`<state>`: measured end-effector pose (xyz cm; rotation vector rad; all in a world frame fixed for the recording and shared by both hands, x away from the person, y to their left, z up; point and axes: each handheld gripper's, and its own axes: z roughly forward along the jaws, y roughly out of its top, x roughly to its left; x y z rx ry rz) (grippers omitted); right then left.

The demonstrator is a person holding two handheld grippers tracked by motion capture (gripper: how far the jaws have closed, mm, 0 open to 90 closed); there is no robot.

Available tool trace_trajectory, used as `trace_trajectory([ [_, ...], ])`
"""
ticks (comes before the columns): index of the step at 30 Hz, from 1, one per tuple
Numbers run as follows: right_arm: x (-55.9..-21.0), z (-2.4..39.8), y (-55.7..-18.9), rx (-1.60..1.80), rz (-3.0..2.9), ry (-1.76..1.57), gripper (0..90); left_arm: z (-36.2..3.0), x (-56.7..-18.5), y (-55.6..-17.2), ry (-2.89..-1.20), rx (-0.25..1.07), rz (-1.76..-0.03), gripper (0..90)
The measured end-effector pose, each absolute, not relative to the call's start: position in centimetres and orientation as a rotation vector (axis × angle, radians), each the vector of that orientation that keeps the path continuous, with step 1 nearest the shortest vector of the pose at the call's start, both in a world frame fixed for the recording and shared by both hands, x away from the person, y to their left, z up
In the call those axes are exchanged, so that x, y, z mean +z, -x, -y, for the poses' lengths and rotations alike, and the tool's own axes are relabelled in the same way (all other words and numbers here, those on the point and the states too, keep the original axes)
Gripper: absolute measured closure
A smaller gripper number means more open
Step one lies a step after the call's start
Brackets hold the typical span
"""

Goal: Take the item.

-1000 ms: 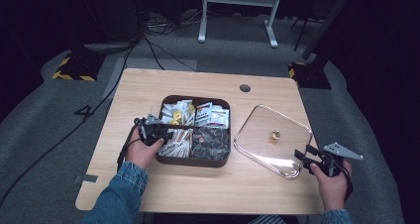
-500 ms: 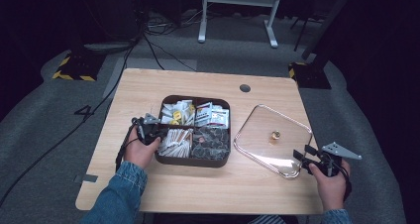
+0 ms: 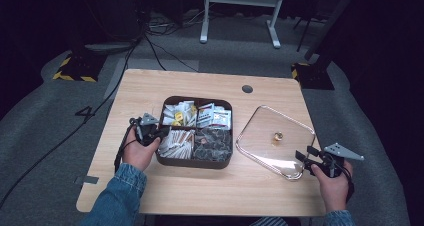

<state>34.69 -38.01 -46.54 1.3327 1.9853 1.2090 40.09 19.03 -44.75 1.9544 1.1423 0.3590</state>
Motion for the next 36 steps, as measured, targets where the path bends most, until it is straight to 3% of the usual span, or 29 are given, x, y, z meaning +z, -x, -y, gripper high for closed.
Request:
trace_trajectory([
  [20, -46.7, 37.0, -35.5, 1.211, -2.012, -1.315, 40.0, -19.5, -41.8, -38.1, -1.889, 0.421, -1.074, 90.0],
  [36, -46.5, 34.6, -37.5, 1.238, -2.067, -1.252, 40.0, -22.9, -39.9, -35.2, -1.814, 0.529, -1.121, 90.0],
])
